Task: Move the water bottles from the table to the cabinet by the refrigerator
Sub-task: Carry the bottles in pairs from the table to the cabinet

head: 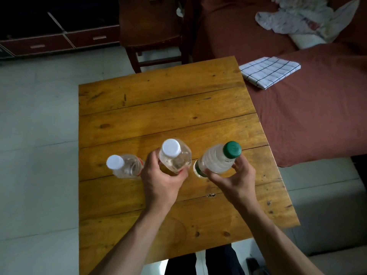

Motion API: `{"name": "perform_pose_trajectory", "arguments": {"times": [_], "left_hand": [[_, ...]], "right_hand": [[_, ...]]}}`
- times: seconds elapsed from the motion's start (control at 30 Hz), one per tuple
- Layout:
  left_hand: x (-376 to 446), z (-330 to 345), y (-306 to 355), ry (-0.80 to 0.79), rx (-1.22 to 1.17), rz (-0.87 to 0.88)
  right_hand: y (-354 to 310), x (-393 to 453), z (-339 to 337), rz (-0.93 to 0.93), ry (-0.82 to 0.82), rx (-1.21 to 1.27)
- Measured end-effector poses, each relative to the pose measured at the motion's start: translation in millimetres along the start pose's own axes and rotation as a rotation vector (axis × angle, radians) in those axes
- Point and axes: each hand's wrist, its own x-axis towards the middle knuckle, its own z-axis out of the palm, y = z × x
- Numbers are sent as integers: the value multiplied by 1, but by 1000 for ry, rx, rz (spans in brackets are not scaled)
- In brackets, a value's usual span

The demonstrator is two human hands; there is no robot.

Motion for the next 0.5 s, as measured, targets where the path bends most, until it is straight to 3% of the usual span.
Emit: {"name": "perform_pose_trajectory", "arguments": {"times": [0.5], "left_hand": [[48,-137,193,42,-278,235]], "right_hand": [[-234,50,-102,-293,74,136]]}}
